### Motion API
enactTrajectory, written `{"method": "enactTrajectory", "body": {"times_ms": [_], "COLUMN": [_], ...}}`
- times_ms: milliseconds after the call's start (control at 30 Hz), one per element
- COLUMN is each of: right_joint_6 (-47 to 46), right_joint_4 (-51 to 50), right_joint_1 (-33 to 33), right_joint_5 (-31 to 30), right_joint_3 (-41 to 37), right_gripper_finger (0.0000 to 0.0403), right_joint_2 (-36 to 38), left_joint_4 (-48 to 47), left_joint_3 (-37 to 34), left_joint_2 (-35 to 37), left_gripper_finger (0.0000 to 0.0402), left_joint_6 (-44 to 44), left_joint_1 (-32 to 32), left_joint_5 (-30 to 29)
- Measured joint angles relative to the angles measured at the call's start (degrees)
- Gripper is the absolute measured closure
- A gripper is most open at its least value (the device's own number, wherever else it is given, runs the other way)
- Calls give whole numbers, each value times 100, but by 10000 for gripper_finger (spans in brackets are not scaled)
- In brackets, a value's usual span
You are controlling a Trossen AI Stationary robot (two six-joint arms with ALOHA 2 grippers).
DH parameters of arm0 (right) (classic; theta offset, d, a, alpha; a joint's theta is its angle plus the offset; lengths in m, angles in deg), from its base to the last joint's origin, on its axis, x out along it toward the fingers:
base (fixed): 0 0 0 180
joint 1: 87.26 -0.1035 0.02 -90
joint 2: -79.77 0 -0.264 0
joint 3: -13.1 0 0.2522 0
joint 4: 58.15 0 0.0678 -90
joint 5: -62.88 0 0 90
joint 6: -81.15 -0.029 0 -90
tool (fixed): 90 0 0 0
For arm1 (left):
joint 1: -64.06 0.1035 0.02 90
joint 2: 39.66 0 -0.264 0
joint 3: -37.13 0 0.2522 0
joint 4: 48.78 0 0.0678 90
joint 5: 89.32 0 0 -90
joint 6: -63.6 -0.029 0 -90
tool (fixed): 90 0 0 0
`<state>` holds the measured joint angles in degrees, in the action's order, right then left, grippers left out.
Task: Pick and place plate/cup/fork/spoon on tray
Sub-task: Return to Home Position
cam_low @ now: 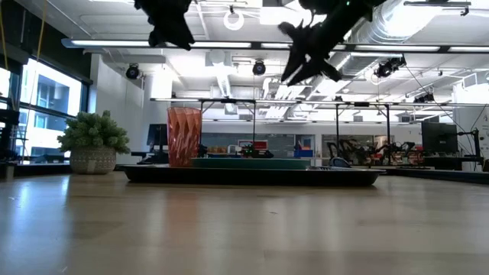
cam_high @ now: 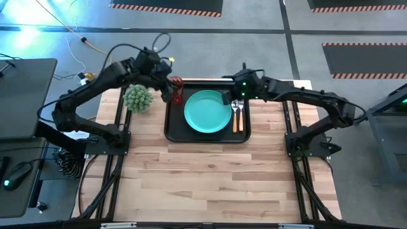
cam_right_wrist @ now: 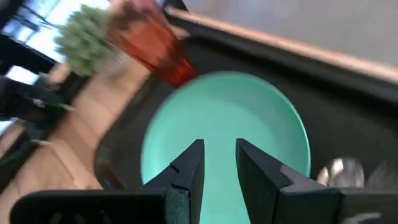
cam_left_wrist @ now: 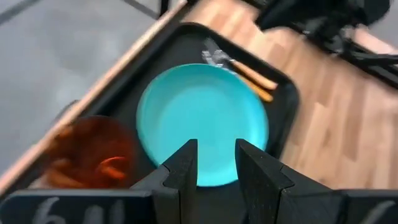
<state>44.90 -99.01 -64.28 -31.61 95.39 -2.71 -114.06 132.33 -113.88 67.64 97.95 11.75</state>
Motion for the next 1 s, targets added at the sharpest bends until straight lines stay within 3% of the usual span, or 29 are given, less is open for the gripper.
{"method": "enactTrajectory", "body": {"times_ms": [200,433,633,833,1000], "right_joint_6": [855,915,903,860,11], "right_joint_4": [239,401,862,1412,1383], "right_joint_1": [-3,-61,-394,-758,-1002], "right_joint_5": [-1,65,118,144,188], "right_joint_3": [0,3,2,3,2], "right_gripper_finger": [320,320,320,320,320], "right_joint_2": [385,616,615,610,610], "left_joint_4": [1397,2890,3217,3462,4127], "left_joint_3": [-965,-2216,-3125,-4039,-4776], "left_joint_2": [401,1403,2440,3465,4175], "left_gripper_finger": [302,302,302,302,303], "left_joint_6": [834,1361,1389,1491,1534], "left_joint_1": [-891,-1828,-2668,-3544,-4065], "left_joint_5": [0,-279,-1215,-1659,-1832]}}
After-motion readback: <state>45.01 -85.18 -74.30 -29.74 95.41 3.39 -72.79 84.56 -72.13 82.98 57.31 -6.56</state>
